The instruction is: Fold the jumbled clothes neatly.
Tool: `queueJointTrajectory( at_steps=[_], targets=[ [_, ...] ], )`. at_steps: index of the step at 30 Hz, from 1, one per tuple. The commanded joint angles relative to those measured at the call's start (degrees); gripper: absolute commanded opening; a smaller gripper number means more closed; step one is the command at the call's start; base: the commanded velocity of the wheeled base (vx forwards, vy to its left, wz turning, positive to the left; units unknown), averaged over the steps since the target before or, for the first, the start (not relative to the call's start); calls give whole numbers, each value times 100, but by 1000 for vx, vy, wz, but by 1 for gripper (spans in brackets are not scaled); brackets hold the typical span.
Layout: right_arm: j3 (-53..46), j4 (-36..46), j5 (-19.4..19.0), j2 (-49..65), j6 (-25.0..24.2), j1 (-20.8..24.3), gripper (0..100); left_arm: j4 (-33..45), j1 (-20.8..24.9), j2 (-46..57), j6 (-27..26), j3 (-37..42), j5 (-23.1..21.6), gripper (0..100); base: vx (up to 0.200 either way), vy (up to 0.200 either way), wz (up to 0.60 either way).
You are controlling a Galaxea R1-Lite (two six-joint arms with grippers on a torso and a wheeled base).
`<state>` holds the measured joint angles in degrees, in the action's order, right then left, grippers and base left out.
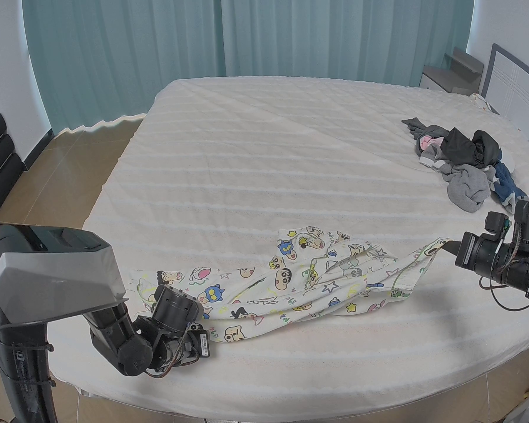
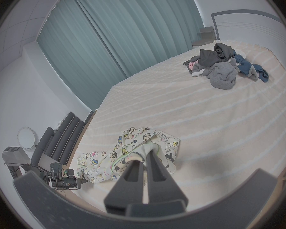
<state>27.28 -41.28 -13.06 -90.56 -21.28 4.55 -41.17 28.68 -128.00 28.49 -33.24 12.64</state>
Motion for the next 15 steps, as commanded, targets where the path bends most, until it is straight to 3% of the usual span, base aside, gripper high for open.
queueJointTrajectory(
  at_steps=[1, 5, 8, 15],
  targets=[
    [14, -3, -4, -75, 2, -24, 0, 206, -65, 733, -63, 398, -174, 0, 0, 0, 0],
    [93, -3, -4, -198, -7, -33, 0, 1058, -337, 1875, -116, 450, -965, 0, 0, 0, 0],
    [102, -3, 5, -207, -7, -33, 0, 2245, -733, 2877, -116, 187, -1765, 0, 0, 0, 0],
    [128, -3, 5, -207, 2, -42, 0, 3853, -1585, 4073, -124, -701, -2741, 0, 0, 0, 0]
  ],
)
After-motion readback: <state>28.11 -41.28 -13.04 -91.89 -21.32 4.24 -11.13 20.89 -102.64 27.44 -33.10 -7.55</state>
